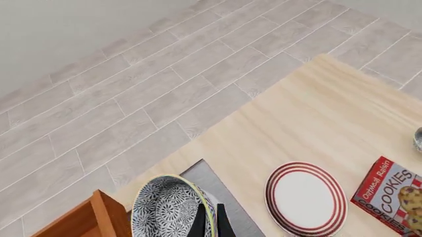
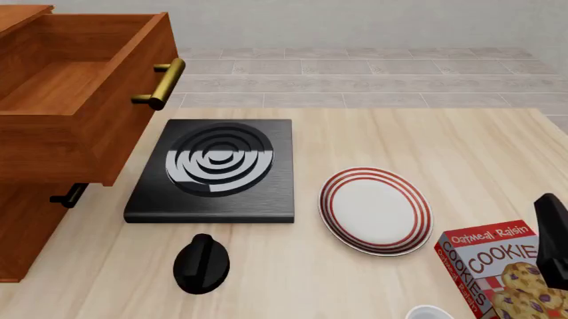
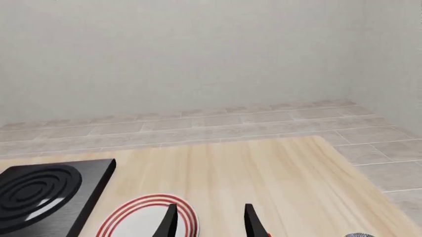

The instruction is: Pick the akita bowl in the top layer of the wooden cabinet and place it on the plate.

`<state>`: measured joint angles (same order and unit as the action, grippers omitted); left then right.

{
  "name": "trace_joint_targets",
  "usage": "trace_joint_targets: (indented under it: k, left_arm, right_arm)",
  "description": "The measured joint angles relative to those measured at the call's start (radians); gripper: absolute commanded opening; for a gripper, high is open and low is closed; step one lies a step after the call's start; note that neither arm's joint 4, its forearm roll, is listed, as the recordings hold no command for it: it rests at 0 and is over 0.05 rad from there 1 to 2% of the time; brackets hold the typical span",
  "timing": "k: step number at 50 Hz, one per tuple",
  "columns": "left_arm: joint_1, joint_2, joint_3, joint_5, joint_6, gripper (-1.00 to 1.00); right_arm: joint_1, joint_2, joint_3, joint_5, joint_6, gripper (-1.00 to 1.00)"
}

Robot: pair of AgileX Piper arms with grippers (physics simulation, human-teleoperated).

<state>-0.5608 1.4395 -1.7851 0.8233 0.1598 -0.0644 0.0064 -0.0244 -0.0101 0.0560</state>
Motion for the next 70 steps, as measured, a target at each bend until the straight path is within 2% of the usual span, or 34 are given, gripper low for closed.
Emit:
trace_joint_targets:
  k: [29, 70]
  left_arm:
    - [-0.082, 0.045, 0.071, -0.077, -0.007, -1.0]
    - [-0.187, 0.146, 0.114, -0.171, -0.021, -1.0]
  right_arm:
    - [-0.006, -0.003, -0.002, -0.001, 0.004, 1.0]
    - [-0.003, -0.004, 0.002, 0.0, 0.002, 1.0]
